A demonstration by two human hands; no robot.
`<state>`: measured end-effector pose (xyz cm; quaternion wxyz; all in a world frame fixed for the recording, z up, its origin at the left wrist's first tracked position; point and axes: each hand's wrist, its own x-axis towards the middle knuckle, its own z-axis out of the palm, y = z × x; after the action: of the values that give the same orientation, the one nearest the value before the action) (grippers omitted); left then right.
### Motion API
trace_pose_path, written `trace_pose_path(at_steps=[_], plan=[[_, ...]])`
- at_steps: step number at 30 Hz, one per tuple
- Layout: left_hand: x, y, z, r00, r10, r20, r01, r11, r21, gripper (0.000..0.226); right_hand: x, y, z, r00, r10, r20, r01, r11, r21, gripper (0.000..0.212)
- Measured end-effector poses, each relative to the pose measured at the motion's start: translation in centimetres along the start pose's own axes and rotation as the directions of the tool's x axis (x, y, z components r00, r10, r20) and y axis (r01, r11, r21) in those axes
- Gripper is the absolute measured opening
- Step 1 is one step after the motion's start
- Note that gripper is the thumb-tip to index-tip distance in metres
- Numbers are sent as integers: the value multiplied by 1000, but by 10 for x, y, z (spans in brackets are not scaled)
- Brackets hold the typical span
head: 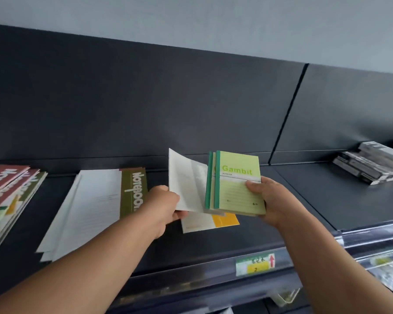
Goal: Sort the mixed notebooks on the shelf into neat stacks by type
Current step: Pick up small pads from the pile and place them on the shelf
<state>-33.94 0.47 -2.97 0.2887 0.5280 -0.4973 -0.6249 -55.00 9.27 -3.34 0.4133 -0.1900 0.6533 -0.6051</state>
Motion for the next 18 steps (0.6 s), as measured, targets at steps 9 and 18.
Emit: trace_pose_path(at_steps=[9, 18], plan=[[13, -13, 15, 928, 371, -27, -216, 597, 773, 55, -5, 9, -23, 998, 49, -39, -48, 999, 25, 16], [7, 1, 76, 948, -9, 318, -37, 989, 140, 20, 10, 4, -38, 999, 39, -24, -40, 999, -34, 14]])
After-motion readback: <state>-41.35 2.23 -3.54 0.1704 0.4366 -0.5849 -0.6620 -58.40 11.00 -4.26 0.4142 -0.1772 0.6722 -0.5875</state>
